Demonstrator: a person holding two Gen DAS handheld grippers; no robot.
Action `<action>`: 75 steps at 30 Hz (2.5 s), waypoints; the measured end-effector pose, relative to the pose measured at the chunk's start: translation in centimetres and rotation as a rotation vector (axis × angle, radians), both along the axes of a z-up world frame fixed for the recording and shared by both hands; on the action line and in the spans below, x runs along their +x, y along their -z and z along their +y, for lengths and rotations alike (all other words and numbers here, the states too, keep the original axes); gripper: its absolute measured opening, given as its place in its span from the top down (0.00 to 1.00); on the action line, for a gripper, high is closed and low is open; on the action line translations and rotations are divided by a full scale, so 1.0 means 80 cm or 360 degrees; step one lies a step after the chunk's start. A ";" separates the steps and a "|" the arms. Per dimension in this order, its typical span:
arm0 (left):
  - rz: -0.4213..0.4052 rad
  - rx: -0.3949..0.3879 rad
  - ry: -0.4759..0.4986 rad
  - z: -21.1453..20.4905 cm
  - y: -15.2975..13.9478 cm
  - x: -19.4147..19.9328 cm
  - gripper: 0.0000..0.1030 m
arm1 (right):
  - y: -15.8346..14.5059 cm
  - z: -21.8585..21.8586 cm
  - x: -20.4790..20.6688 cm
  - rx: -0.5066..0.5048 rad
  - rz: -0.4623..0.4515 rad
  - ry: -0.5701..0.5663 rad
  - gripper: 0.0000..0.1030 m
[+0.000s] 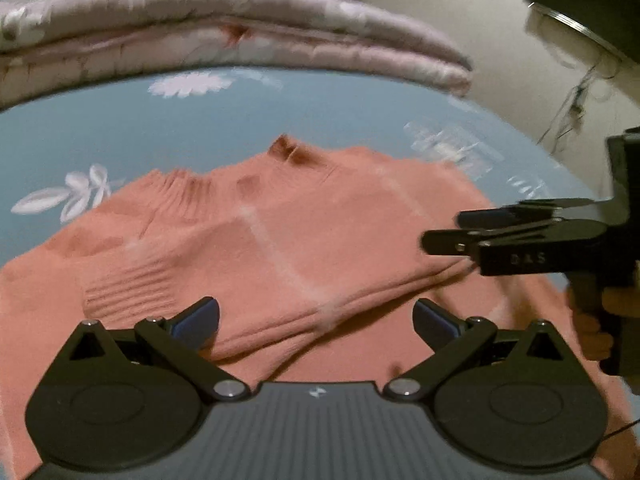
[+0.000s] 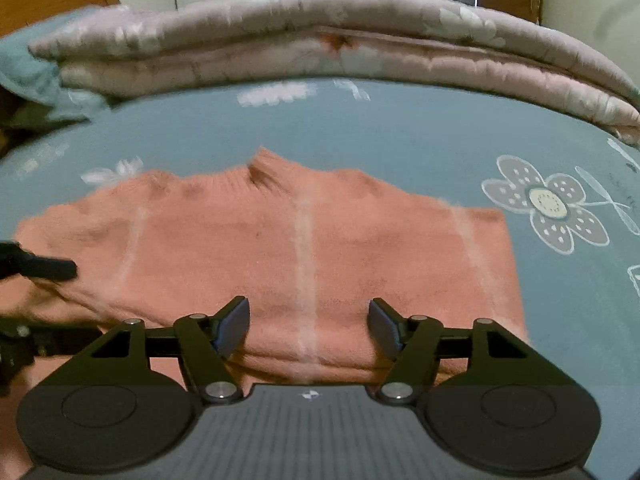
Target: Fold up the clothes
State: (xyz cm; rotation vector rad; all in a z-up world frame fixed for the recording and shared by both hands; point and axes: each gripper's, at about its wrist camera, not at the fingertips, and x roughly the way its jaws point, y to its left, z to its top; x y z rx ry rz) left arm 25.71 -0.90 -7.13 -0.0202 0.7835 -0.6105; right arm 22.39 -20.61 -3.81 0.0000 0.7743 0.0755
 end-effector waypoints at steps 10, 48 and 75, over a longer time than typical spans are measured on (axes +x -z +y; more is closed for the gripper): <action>0.0087 -0.0080 -0.0081 0.014 -0.002 0.009 0.01 | 0.008 0.030 0.003 -0.0074 0.0037 -0.0102 0.30; 0.0052 0.0085 -0.0269 0.057 -0.014 -0.007 0.01 | -0.019 0.035 0.012 -0.0140 -0.0047 -0.0154 0.10; 0.0431 0.0117 -0.0313 0.072 0.026 -0.253 0.01 | 0.021 -0.017 -0.257 0.0105 0.0292 0.0243 0.09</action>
